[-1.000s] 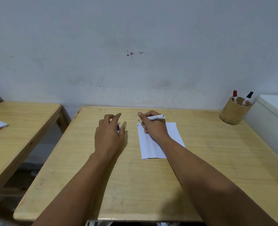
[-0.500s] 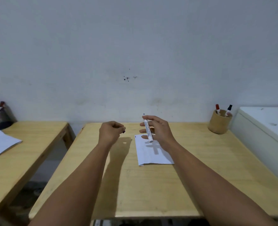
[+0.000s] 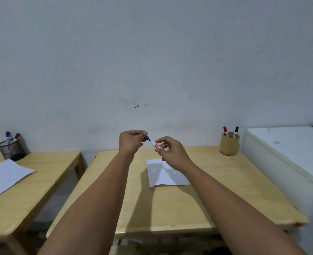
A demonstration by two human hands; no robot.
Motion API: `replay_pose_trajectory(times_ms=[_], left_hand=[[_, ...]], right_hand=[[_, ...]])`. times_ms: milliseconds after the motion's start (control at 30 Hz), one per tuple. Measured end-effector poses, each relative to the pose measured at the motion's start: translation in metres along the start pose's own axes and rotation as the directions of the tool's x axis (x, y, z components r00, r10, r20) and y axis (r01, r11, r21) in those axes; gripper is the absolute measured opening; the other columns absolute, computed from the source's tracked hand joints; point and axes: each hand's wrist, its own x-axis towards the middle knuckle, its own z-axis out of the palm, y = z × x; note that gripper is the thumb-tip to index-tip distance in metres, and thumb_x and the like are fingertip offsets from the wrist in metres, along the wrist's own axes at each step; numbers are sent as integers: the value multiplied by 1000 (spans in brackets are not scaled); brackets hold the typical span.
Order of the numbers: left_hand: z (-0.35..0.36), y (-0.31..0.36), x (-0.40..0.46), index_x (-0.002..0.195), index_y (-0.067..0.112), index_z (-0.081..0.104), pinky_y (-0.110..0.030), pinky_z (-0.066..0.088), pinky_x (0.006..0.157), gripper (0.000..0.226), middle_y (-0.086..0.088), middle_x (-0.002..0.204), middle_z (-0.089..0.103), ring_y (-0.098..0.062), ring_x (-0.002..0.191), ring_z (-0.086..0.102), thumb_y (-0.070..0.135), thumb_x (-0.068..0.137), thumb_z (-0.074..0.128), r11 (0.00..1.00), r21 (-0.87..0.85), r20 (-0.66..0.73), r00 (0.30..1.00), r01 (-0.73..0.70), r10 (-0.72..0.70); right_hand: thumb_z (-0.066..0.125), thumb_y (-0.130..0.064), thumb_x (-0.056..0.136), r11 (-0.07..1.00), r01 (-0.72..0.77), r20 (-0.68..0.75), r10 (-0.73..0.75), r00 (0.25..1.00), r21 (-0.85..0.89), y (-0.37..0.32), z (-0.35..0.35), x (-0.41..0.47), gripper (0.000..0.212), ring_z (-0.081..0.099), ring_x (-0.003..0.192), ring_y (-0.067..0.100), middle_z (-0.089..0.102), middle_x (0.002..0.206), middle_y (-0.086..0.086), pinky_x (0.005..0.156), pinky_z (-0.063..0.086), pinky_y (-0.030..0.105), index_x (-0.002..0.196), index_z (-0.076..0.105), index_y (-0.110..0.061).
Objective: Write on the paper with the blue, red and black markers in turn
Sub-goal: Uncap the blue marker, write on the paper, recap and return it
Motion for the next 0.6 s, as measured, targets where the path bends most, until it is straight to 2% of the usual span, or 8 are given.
replay_pose_trajectory(times_ms=[67,133,267,367,500,600], left_hand=[[4,2,-4,82,14,77,-28,54,73,11,-5,82,77,-17,80,73,11,91,74,1000,26,11,1000,-18,18],[8,3,-6,82,14,78,-28,55,72,9,-5,83,78,-17,79,73,11,90,75,998,58,17,999,-36,35],[19,4,-7,84,13,79,-30,52,71,5,-6,85,79,-18,81,75,14,88,76,995,88,20,999,-50,49],[26,2,-6,83,15,79,-35,56,74,6,-7,87,79,-21,85,77,14,88,76,994,98,7,999,-54,54],[38,-3,-4,78,19,80,-44,60,86,10,-6,83,80,-29,92,76,16,87,76,989,138,-2,999,-53,54],[53,-5,-8,79,15,80,-39,60,83,11,-8,85,79,-28,93,76,12,88,75,986,157,54,997,-58,50]], right_hand=[[74,-18,97,1000,3,-2,-3,1000,-14,-2,-6,-2,18,60,53,2,73,97,1,70,58,33,113,73,-26],[74,-18,97,1000,1,-12,-1,1000,-15,-3,-12,-5,18,61,56,8,73,96,0,71,58,36,113,73,-25],[73,-19,98,1000,-4,-19,4,1000,2,-3,-22,-10,16,60,58,14,71,93,-1,69,55,32,112,73,-25],[73,-17,97,1000,-3,-30,3,1000,9,0,-28,-11,16,60,62,16,74,96,6,69,56,36,109,73,-28],[74,-17,96,1000,-8,-29,8,1000,15,6,-35,-11,17,61,65,16,72,90,-2,70,59,41,109,74,-27],[73,-15,96,1000,-9,-40,9,999,14,9,-40,-9,18,61,67,17,71,91,-1,74,62,42,111,75,-24]])
